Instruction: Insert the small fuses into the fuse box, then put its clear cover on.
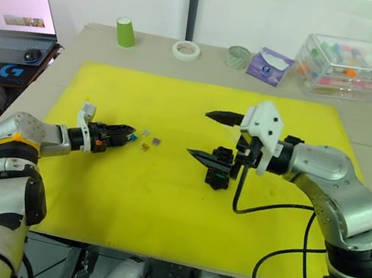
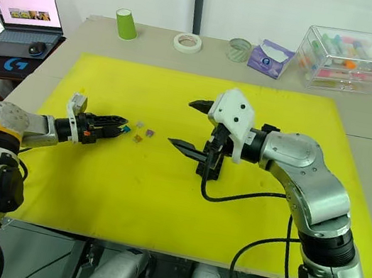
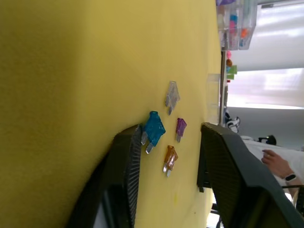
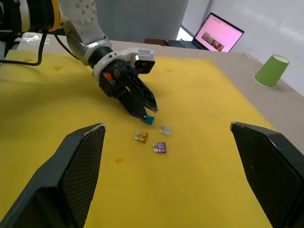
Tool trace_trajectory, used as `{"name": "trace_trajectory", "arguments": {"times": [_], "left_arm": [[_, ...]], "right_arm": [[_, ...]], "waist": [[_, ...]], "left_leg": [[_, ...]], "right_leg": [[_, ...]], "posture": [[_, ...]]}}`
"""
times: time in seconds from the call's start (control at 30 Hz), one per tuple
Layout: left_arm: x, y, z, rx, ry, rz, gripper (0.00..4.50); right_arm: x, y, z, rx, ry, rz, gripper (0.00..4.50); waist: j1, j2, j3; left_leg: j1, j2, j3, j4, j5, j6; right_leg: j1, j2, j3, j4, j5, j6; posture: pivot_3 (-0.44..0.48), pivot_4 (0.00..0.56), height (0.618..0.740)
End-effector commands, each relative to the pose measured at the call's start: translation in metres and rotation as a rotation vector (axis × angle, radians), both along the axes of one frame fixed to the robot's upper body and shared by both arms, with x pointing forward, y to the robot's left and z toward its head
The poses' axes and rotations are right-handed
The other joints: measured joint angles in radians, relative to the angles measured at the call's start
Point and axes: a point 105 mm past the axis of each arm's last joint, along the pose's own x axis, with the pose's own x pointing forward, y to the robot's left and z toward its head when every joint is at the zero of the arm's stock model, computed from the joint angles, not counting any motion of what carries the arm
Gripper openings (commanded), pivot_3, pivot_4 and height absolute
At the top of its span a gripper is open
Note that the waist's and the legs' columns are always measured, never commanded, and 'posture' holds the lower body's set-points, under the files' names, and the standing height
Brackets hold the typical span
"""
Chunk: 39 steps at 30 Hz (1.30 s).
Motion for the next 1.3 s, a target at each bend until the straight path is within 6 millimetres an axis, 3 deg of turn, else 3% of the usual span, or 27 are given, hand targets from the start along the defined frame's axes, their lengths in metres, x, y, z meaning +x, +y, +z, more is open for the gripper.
{"name": "trace_trajectory", "arguments": {"times": [0.03, 0.13, 0.4, 0.73, 0.83, 1.03, 1.13, 1.3], "left_arm": [[0.000, -0.001, -0.009, 0.034, 0.025, -0.001, 0.83], [-0.001, 0.000, -0.012, 0.039, 0.034, 0.000, 0.04], [-0.004, 0.004, -0.013, 0.032, 0.050, 0.010, 0.04], [-0.028, 0.004, 0.059, -0.092, -0.161, -0.116, 0.04], [-0.035, 0.004, 0.071, -0.072, -0.221, -0.137, 0.04], [-0.055, -0.023, 0.138, 0.024, -0.732, -0.216, 0.04], [-0.057, -0.041, 0.135, 0.137, -0.803, -0.264, 0.04], [-0.065, -0.067, 0.146, 0.088, -0.895, -0.334, 0.04]], "right_arm": [[-0.005, 0.003, 0.014, 0.015, -0.058, 0.019, 4.50], [-0.005, 0.000, 0.010, 0.012, -0.055, 0.014, 4.50], [-0.003, -0.001, 0.008, 0.017, -0.070, 0.002, 4.50], [-0.005, -0.014, 0.011, 0.094, 0.019, -0.008, 4.50], [-0.006, -0.018, 0.013, 0.118, 0.056, -0.010, 4.50], [-0.006, -0.041, 0.021, 0.191, 0.196, -0.029, 4.50], [-0.006, -0.043, 0.031, 0.265, 0.280, -0.002, 4.50], [-0.011, -0.041, 0.028, 0.311, 0.428, 0.045, 4.50]], "waist": [[-0.001, 0.000, 0.000], [-0.002, 0.001, 0.000], [-0.005, 0.001, -0.001], [-0.028, 0.000, 0.000], [-0.028, 0.000, 0.000], [-0.019, -0.001, 0.001], [-0.023, -0.001, 0.001], [-0.023, -0.001, 0.001]], "left_leg": [[0.000, 0.000, 0.000, 0.000, 0.000, 0.000], [0.000, 0.000, 0.000, 0.000, 0.000, 0.000], [0.000, 0.000, 0.000, 0.000, 0.000, 0.000], [0.000, 0.001, 0.000, -0.002, 0.000, 0.000], [0.000, 0.001, 0.000, -0.002, 0.000, 0.000], [-0.001, 0.001, 0.000, -0.002, 0.000, 0.000], [-0.001, 0.002, 0.000, -0.002, 0.000, 0.000], [-0.001, 0.002, 0.000, -0.003, 0.000, 0.000]], "right_leg": [[0.000, 0.000, 0.000, 0.000, 0.000, 0.000], [0.000, 0.000, 0.000, 0.000, 0.000, 0.000], [0.000, 0.000, 0.000, 0.000, 0.000, 0.000], [-0.002, 0.000, 0.000, 0.001, 0.000, 0.000], [-0.001, 0.000, 0.000, 0.000, 0.000, 0.000], [0.000, -0.001, 0.000, -0.002, 0.000, 0.000], [0.001, -0.001, 0.000, -0.003, 0.000, 0.000], [0.000, -0.001, 0.001, -0.004, 0.000, 0.000]], "posture": [[0.000, 0.150, 0.740], [0.000, 0.150, 0.740], [0.000, 0.150, 0.740], [0.000, 0.150, 0.740], [0.000, 0.150, 0.740], [0.000, 0.150, 0.740], [0.000, 0.150, 0.740], [0.000, 0.150, 0.740]]}}
